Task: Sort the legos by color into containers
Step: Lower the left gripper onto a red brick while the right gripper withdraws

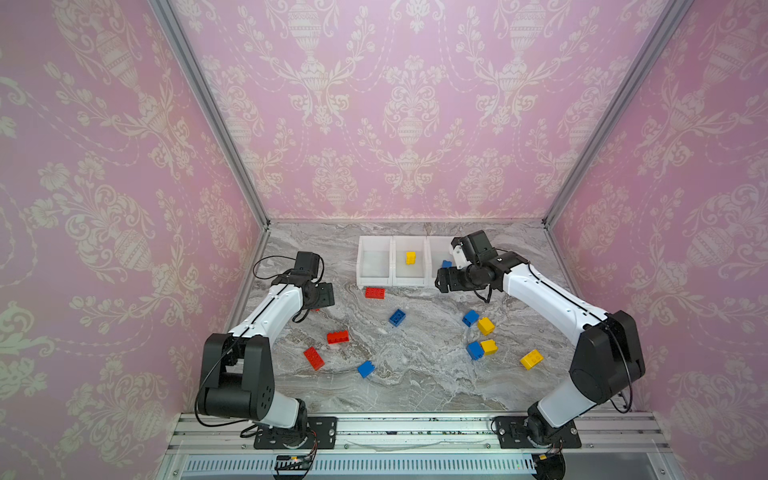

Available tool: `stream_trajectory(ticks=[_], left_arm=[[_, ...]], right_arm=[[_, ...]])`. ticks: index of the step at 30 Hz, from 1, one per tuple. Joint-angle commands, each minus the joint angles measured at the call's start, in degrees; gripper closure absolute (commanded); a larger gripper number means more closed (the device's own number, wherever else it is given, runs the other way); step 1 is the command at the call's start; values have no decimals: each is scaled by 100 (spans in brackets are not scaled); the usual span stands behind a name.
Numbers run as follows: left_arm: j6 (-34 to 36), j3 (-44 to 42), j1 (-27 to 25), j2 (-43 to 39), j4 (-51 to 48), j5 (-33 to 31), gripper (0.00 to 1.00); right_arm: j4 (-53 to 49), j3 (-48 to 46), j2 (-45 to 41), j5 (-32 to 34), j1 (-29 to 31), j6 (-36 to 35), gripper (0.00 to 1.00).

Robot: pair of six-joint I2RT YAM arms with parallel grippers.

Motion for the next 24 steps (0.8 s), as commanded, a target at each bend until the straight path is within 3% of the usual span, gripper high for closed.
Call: stream_trajectory(ticks=[1, 9, 24], left_arm=[[434, 368, 62, 425, -380, 0, 18], [578, 723, 70, 1220, -289, -51, 29], [528, 770, 228, 1674, -40, -245, 42]], right_arm=[[8, -270, -338, -355, 12, 286, 8], [-1, -578, -701, -458, 12, 426, 8], [-84, -577, -861, -409, 22, 452, 7]])
